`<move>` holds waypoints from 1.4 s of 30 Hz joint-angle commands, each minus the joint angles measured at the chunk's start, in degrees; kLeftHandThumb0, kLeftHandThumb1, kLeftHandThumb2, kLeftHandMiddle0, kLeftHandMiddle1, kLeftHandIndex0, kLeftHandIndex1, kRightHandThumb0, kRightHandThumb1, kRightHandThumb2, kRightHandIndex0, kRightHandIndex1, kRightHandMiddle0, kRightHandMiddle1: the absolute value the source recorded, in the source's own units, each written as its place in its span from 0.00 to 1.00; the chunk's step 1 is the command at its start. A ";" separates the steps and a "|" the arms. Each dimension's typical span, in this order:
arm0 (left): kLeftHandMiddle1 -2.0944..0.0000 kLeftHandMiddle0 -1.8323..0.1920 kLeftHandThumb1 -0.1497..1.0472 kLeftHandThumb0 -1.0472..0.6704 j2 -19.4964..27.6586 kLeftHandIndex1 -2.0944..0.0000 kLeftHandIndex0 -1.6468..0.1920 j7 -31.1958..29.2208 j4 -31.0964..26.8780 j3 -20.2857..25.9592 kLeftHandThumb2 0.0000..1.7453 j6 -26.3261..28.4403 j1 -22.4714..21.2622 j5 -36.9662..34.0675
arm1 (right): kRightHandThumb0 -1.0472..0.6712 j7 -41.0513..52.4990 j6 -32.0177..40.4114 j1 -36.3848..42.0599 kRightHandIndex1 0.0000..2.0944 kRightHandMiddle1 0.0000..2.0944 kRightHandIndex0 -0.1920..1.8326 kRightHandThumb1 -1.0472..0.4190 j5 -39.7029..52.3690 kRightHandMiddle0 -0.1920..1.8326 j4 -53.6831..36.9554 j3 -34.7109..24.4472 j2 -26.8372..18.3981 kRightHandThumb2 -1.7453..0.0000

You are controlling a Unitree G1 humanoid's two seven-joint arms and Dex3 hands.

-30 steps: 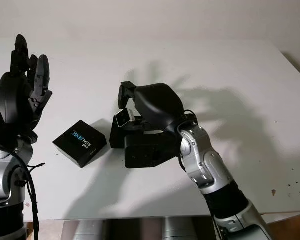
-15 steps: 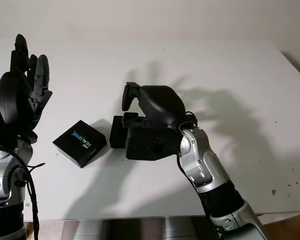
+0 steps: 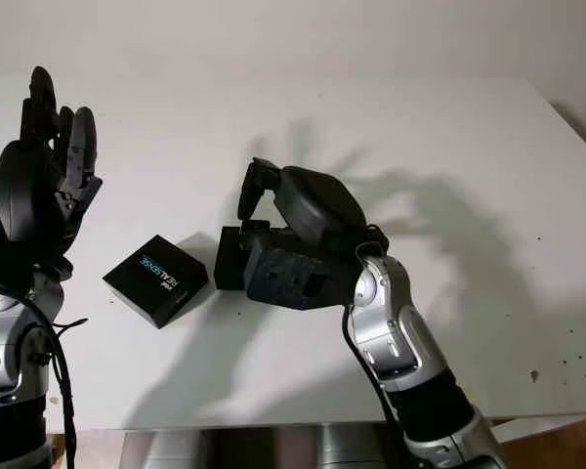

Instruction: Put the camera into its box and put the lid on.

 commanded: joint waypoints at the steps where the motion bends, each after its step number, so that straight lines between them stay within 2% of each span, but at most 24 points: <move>1: 1.00 1.00 1.00 0.24 0.76 1.00 1.00 -0.28 -0.49 0.11 0.30 -0.09 -0.36 0.11 | 0.28 0.37 -0.05 0.28 0.02 0.57 0.26 0.03 -0.18 0.16 -2.16 -0.37 -0.86 0.97; 3: 1.00 1.00 1.00 0.24 0.70 1.00 1.00 -0.28 -0.59 0.15 0.30 -0.02 -0.24 0.10 | 0.24 0.44 -1.00 0.23 0.01 0.37 0.22 0.05 -0.37 0.18 -2.50 -0.54 -1.80 0.97; 5: 1.00 1.00 1.00 0.24 0.49 1.00 1.00 -0.07 -0.66 0.25 0.30 -0.05 -0.33 0.03 | 0.22 0.31 -2.61 0.22 0.01 0.25 0.19 0.06 1.15 0.20 -1.56 -1.28 -2.44 0.97; 10: 1.00 1.00 1.00 0.24 0.48 1.00 1.00 -0.21 -0.35 0.49 0.29 -0.85 -0.30 -0.18 | 0.19 -0.07 -6.32 -0.16 0.01 0.13 0.14 0.09 5.42 0.21 3.19 -2.99 -3.55 0.97; 20: 1.00 1.00 1.00 0.24 0.83 1.00 1.00 -0.75 -0.58 0.51 0.30 -0.47 0.14 -0.18 | 0.20 -4.99 -9.60 -1.45 0.03 0.11 0.16 0.11 4.55 0.26 11.01 -2.68 -3.89 0.97; 27: 1.00 1.00 1.00 0.24 0.65 1.00 1.00 -0.63 -0.89 0.61 0.30 0.17 0.03 -0.22 | 0.21 -8.01 -9.70 -2.55 0.03 0.11 0.18 0.12 6.26 0.29 16.85 -3.12 -1.26 0.97; 33: 1.00 1.00 1.00 0.25 0.71 1.00 1.00 -1.00 -1.09 0.87 0.30 -0.16 0.31 -0.52 | 0.23 -11.77 -14.09 -2.69 0.04 0.13 0.20 0.11 10.76 0.33 23.15 -4.82 0.28 0.97; 42: 1.00 1.00 1.00 0.25 0.60 1.00 1.00 -0.95 -0.87 0.81 0.30 0.09 -0.03 -0.44 | 0.23 -12.90 -17.97 -3.25 0.04 0.16 0.22 0.11 11.13 0.34 27.21 -4.11 -0.22 0.97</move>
